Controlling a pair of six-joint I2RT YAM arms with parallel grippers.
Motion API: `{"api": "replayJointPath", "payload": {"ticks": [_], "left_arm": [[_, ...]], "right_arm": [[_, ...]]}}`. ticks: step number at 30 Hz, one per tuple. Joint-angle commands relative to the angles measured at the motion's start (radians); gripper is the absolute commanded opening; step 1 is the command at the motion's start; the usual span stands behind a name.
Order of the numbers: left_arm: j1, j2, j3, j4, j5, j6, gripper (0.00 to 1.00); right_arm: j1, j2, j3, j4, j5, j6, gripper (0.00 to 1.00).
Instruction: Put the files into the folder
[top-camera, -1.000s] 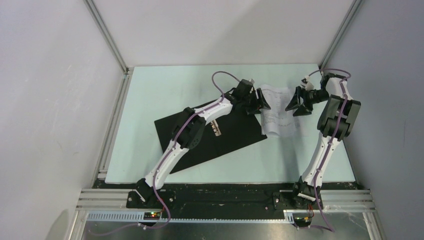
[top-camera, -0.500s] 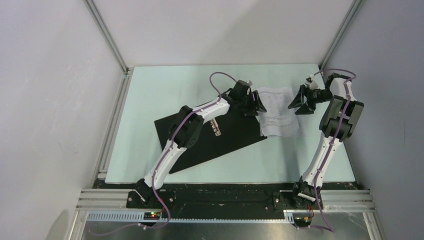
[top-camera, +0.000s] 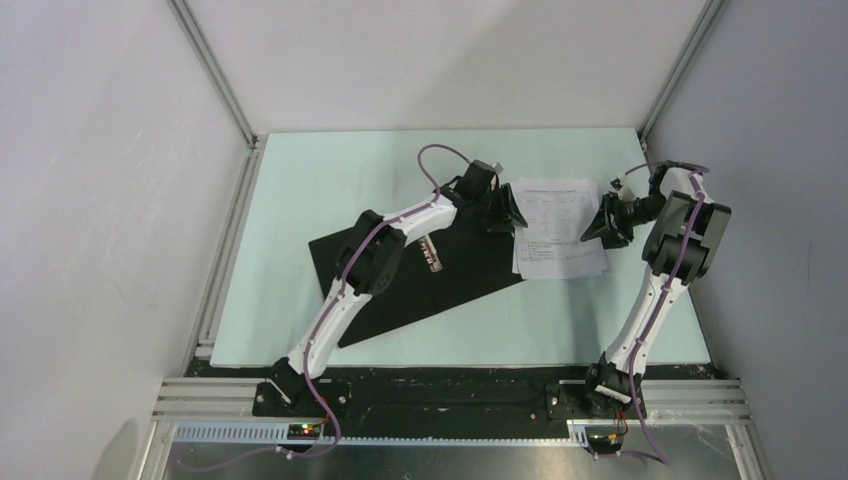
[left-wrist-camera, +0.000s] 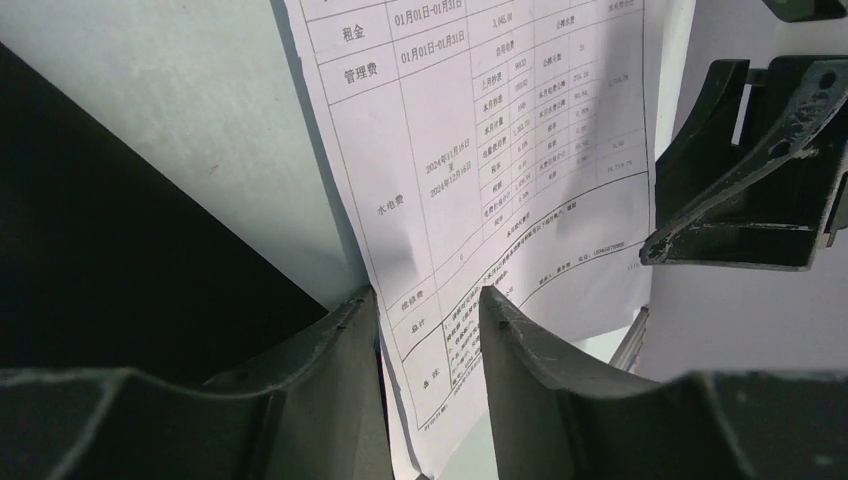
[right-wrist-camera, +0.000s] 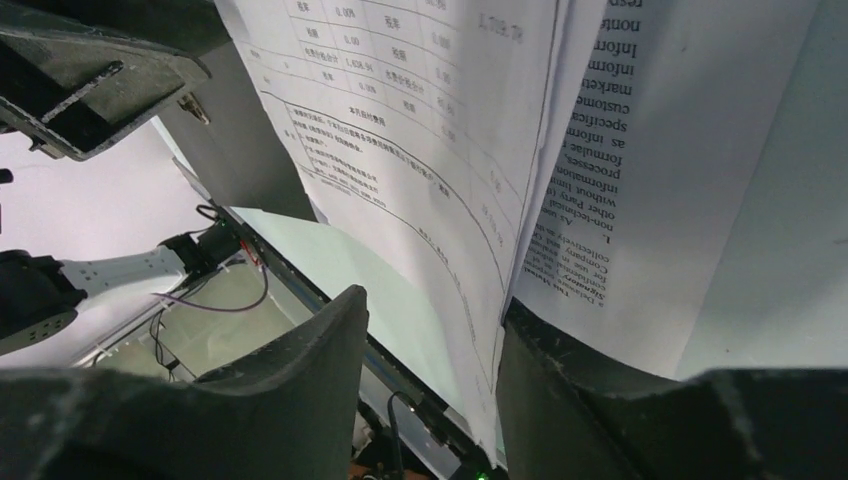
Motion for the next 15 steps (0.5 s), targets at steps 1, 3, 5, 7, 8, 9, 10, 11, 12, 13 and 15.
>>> {"api": "replayJointPath", "payload": {"ticks": [1,3,5,7,8,9,10,11,12,13,15], "left_arm": [[0.01,-0.024,-0.018,-0.067,0.022,0.029,0.49],[0.014,-0.025,-0.011,-0.061,0.049,0.029,0.49],[0.022,-0.027,-0.003,-0.046,0.094,0.037,0.49],[0.031,-0.049,-0.002,-0.043,0.116,0.07,0.56],[0.04,-0.061,-0.012,-0.041,0.115,0.077,0.6],[0.045,-0.091,-0.02,-0.041,0.113,0.088,0.65],[0.057,-0.105,-0.031,-0.042,0.115,0.098,0.67],[0.062,-0.137,-0.035,-0.042,0.12,0.127,0.69],[0.069,-0.152,-0.046,-0.042,0.136,0.144,0.7],[0.07,-0.183,-0.055,-0.042,0.146,0.164,0.71],[0.071,-0.213,-0.088,-0.04,0.197,0.163,0.73]], "right_arm": [[-0.007,-0.044,0.008,-0.02,0.027,-0.002,0.46],[-0.008,-0.048,0.012,-0.023,0.023,0.002,0.4],[-0.009,-0.054,0.01,-0.029,0.013,0.003,0.31],[-0.009,-0.052,0.002,-0.031,0.005,0.004,0.22],[-0.009,-0.048,-0.003,-0.032,0.001,0.004,0.18],[-0.01,-0.046,-0.005,-0.033,-0.002,0.003,0.13],[-0.01,-0.038,-0.007,-0.033,-0.007,0.004,0.11],[-0.013,-0.034,-0.008,-0.034,-0.01,0.008,0.06],[-0.014,-0.027,-0.008,-0.035,-0.026,0.009,0.05],[-0.018,-0.021,-0.006,-0.044,-0.037,0.008,0.01],[-0.024,-0.015,-0.004,-0.065,-0.079,0.0,0.0]]}}
